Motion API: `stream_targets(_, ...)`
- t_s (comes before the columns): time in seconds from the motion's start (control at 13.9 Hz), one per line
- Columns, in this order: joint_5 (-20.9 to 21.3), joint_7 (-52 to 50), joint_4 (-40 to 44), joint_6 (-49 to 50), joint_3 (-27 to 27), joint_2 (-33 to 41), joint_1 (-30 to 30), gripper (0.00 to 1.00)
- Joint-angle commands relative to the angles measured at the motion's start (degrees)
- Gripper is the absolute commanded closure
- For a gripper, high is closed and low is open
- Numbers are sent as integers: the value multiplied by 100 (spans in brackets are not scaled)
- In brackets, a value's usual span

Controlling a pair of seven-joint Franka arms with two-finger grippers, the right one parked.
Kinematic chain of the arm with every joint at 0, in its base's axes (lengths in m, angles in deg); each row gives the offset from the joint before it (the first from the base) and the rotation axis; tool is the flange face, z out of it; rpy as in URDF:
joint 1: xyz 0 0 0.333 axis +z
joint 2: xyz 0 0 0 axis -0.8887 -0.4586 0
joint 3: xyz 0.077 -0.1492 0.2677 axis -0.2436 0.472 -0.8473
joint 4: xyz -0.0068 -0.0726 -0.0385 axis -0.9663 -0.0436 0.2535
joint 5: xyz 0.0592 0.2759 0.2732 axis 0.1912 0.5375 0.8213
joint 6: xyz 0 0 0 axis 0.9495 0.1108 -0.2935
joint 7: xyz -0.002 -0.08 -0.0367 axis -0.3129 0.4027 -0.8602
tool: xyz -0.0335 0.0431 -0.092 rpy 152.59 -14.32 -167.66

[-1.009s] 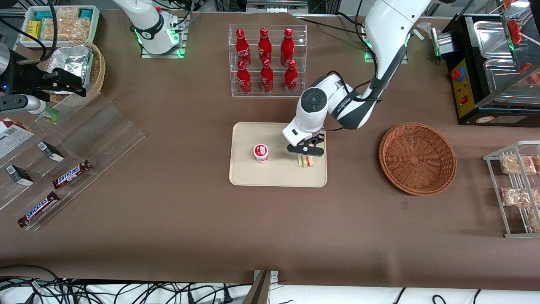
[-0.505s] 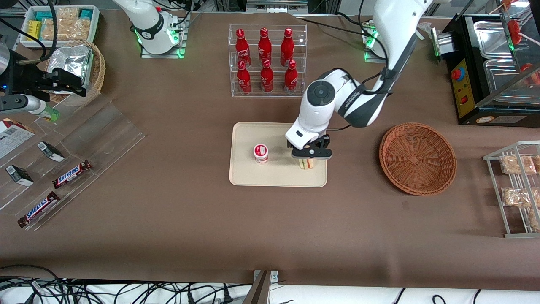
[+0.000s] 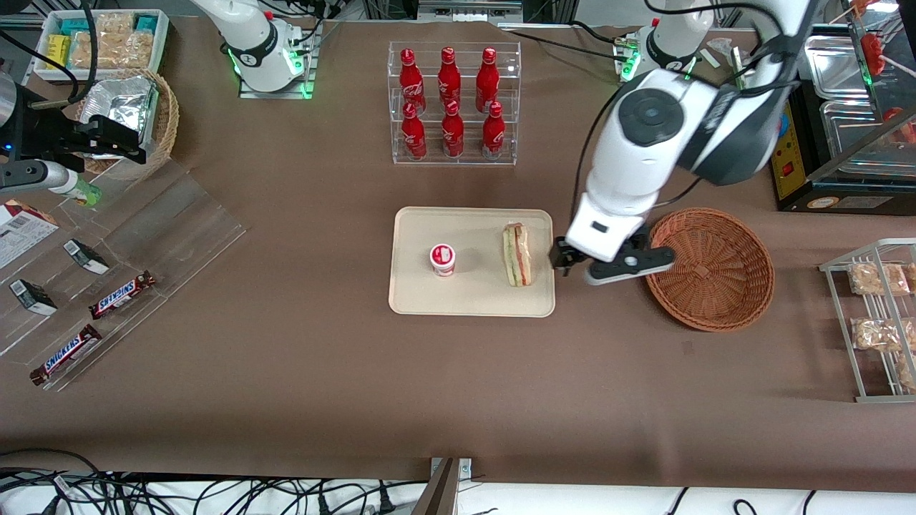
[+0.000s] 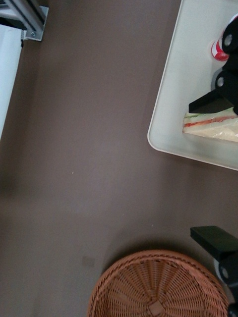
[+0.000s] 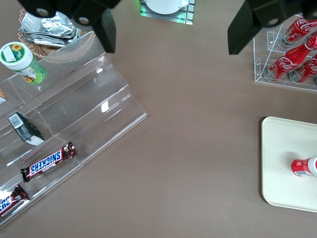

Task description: Place sandwich from basket to tray

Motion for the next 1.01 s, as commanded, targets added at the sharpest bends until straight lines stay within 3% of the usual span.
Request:
stream_targets(0.0,13,-89,-32,425,88,359,287,0)
stream_targets(0.14,-276,-18,-49,627,80,570,472,0)
stream_targets(0.36,-364,95,-49,838,89,746,736,0)
stream_targets(0.72,-820,1761,-40,1234,80,948,1570,0)
stream_targets(0.94,-857,3115,-40,1480,-173,1097,1783,0)
